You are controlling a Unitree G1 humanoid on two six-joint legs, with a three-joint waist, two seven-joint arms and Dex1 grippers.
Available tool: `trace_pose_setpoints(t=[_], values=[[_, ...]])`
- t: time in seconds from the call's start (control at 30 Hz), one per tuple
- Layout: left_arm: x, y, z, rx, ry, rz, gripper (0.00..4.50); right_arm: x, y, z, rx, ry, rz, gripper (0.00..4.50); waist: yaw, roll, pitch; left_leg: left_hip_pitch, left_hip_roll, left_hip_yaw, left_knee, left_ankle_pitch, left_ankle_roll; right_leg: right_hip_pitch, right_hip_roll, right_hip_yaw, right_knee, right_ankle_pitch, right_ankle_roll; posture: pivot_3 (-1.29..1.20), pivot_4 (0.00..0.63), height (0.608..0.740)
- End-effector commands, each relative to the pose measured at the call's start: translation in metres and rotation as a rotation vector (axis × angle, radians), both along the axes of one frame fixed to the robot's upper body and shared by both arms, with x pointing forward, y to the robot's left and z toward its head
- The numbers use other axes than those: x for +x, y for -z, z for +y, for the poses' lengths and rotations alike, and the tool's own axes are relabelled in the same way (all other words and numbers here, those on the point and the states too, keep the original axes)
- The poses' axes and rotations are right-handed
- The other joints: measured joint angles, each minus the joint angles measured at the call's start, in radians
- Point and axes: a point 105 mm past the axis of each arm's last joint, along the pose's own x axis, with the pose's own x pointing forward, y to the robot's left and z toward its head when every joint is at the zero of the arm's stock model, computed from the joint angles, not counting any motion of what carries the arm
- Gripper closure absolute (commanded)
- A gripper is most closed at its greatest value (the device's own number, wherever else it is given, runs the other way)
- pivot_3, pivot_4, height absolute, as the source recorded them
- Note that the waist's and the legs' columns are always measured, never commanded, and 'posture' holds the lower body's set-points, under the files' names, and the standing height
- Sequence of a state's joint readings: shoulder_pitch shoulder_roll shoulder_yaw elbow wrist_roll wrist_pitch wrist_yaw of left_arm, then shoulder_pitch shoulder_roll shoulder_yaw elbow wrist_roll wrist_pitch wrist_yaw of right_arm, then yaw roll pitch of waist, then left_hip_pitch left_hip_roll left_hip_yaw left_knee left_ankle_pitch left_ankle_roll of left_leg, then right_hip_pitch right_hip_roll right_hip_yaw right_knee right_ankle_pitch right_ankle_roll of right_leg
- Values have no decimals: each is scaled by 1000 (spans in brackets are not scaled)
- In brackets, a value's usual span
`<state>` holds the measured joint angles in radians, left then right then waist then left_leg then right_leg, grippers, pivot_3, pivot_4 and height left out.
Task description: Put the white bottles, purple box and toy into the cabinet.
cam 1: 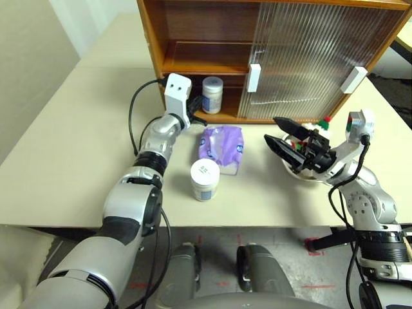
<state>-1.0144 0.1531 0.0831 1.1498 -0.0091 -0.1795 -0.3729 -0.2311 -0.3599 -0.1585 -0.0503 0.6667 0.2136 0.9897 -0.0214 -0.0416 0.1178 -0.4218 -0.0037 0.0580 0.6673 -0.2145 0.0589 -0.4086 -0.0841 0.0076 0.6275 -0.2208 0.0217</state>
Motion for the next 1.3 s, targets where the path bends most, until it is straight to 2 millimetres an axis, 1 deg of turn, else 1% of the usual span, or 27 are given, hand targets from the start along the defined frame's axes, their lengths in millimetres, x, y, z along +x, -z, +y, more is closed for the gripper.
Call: trace_pose_setpoints(t=[0.03,0.27,0.4,0.57,0.77,0.87,1.0,1.17,1.23,1.3], values=[[5,-2,4,36,-51,5,4474,-4,1,3,-5,-10,-6,0,-2,0,0,0,0,0,0,0,0,0,0,0,0,0,0,-42,106,740],[7,4,3,57,-79,46,4474,-5,-6,-3,-11,5,-23,0,-15,0,0,0,0,1,0,0,0,0,-1,0,0,1,1,-90,111,740],[7,5,1,61,-69,66,4474,-11,-3,-7,-11,36,-18,0,-17,0,0,0,0,1,0,0,0,0,-1,0,-1,1,1,-133,108,740],[7,3,-14,60,-14,82,4474,-16,-6,-7,-6,53,-21,0,-22,0,0,-1,0,3,0,0,0,0,-2,1,-2,1,1,-162,100,740],[2,2,-39,57,73,106,4474,-12,-9,-8,-27,56,-35,0,-29,1,-1,-1,0,4,0,0,0,0,-2,1,-2,1,1,-194,62,740],[2,-2,-45,57,97,104,4474,-13,-13,-8,-13,66,-50,0,-46,1,-1,-1,0,4,0,0,0,0,-2,1,-2,1,2,-196,70,740],[1,-1,-47,54,108,112,4474,-17,-6,-8,-24,57,-27,0,-60,1,-1,-1,0,4,0,0,0,0,-1,1,-2,1,2,-186,73,740],[2,-4,-49,51,111,107,4474,-16,-10,-8,-17,60,-36,0,-73,1,-1,-1,0,4,0,0,0,0,-1,1,-2,1,3,-173,72,740],[3,-5,-46,52,104,102,4474,-15,-10,-7,-18,56,-36,0,-73,1,-1,-1,0,4,0,0,0,0,-1,1,-2,1,3,-165,71,740],[4,-5,-38,60,93,98,4474,-14,-10,-6,-20,52,-35,0,-72,1,-1,0,0,4,0,0,0,0,-1,1,-1,1,3,-151,72,740]])
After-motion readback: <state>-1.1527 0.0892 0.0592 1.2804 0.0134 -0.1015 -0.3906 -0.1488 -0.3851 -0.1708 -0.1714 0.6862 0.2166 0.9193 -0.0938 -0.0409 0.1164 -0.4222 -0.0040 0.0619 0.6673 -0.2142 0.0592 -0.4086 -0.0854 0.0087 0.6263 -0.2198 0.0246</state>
